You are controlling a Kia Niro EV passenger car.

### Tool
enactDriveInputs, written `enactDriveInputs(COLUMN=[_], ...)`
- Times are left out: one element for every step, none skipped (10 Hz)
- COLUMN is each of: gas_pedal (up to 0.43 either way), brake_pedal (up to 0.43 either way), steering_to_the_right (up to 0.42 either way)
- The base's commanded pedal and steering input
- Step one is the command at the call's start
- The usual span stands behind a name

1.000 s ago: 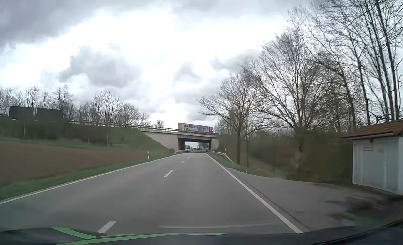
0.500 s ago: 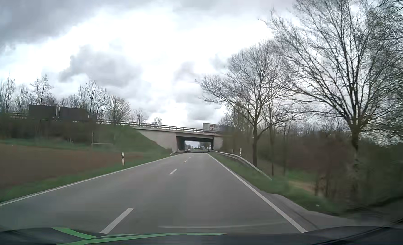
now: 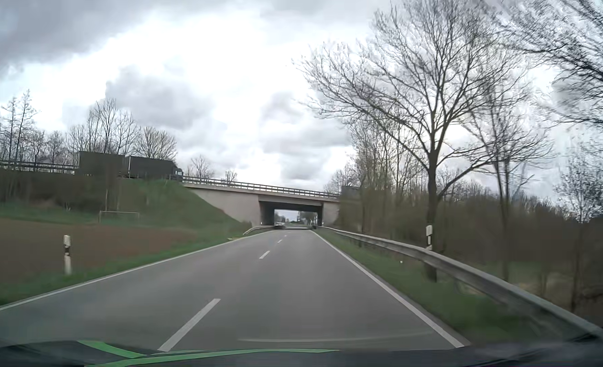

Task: Follow the waypoints while adhering to traffic rules and regulations

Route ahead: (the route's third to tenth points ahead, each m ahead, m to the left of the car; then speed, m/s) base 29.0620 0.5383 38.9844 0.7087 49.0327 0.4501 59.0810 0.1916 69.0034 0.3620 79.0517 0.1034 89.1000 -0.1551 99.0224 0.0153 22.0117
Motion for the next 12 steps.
enactDriveInputs(gas_pedal=[0.299, 0.299, 0.299, 0.299, 0.299, 0.299, 0.299, 0.299, 0.299, 0.299, 0.299, 0.299], brake_pedal=[0.0, 0.0, 0.0, 0.0, 0.0, 0.0, 0.0, 0.0, 0.0, 0.0, 0.0, 0.0], steering_to_the_right=[0.002, 0.002, 0.002, 0.002, 0.003, 0.003, 0.003, 0.003, 0.003, 0.003, 0.003, 0.003])
